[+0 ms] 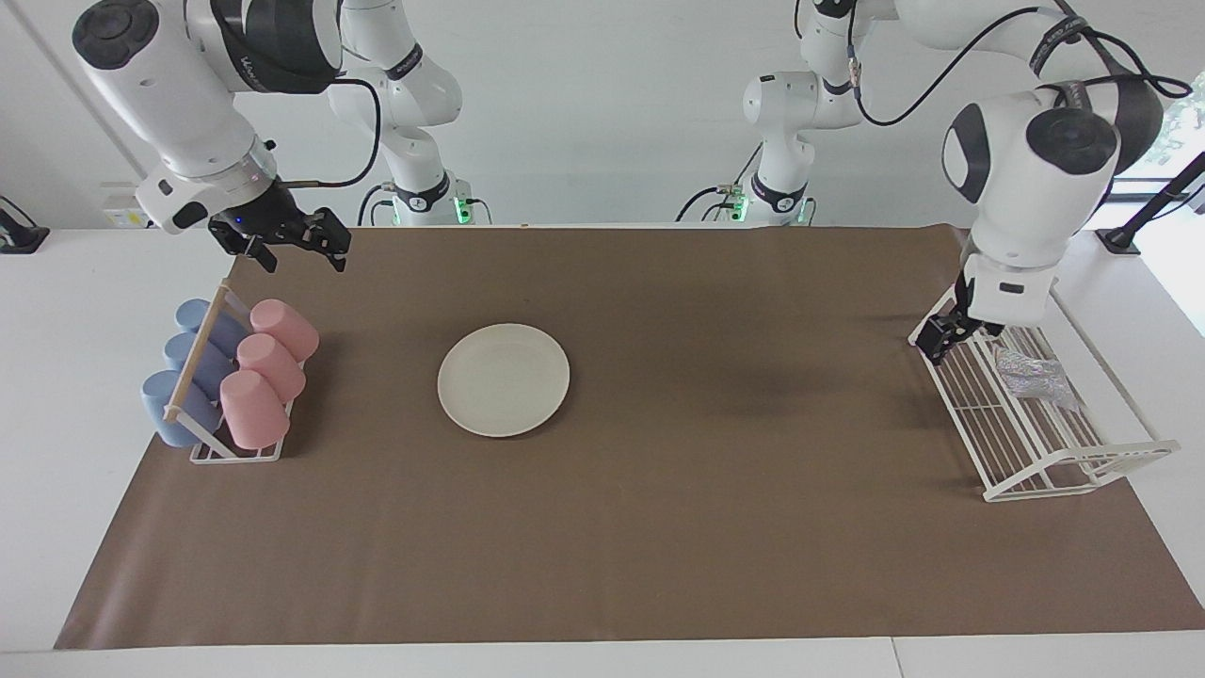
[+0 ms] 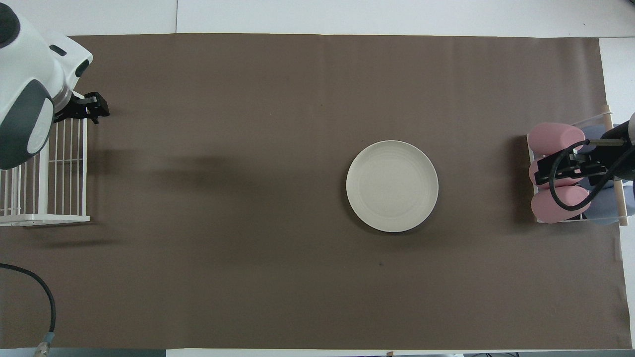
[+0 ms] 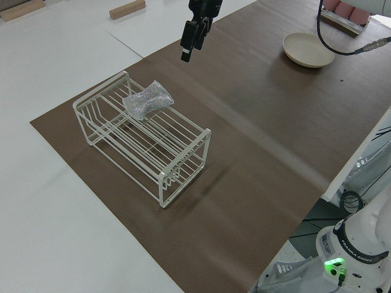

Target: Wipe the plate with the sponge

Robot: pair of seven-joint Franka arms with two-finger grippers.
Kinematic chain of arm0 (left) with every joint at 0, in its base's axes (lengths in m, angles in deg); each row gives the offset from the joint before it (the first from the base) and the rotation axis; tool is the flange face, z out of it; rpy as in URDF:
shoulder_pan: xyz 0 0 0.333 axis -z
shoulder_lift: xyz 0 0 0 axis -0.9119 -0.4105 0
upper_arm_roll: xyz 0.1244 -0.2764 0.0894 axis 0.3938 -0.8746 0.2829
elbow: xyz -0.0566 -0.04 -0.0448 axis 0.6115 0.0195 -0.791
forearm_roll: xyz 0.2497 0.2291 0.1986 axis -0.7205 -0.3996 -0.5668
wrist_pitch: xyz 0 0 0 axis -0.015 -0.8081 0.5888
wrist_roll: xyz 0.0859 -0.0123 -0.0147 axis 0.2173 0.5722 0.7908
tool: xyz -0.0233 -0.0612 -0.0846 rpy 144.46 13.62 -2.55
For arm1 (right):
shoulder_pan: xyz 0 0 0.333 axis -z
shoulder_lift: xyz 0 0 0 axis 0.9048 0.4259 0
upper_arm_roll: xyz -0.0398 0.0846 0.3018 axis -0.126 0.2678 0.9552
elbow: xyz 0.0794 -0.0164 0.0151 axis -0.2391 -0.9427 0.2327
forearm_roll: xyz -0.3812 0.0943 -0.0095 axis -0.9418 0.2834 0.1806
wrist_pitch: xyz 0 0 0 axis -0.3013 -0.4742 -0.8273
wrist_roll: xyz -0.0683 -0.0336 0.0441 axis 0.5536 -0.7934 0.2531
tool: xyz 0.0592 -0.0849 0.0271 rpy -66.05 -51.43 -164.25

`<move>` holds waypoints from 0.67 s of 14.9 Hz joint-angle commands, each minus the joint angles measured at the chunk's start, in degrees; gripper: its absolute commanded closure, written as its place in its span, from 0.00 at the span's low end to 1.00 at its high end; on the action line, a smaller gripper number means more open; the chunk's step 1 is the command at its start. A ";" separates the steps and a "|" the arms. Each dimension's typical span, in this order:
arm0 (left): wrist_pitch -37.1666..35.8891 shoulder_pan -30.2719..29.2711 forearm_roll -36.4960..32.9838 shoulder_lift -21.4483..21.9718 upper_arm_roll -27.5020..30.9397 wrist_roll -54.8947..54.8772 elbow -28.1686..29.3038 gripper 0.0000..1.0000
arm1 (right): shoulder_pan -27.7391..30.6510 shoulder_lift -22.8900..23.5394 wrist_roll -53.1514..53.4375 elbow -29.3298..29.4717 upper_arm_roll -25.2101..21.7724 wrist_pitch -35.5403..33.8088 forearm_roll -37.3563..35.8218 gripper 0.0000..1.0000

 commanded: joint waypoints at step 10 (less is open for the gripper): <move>-17.13 -0.66 9.85 14.13 -0.20 -16.26 1.66 0.00 | 2.62 -0.40 -1.16 1.48 0.14 -0.80 -1.56 0.00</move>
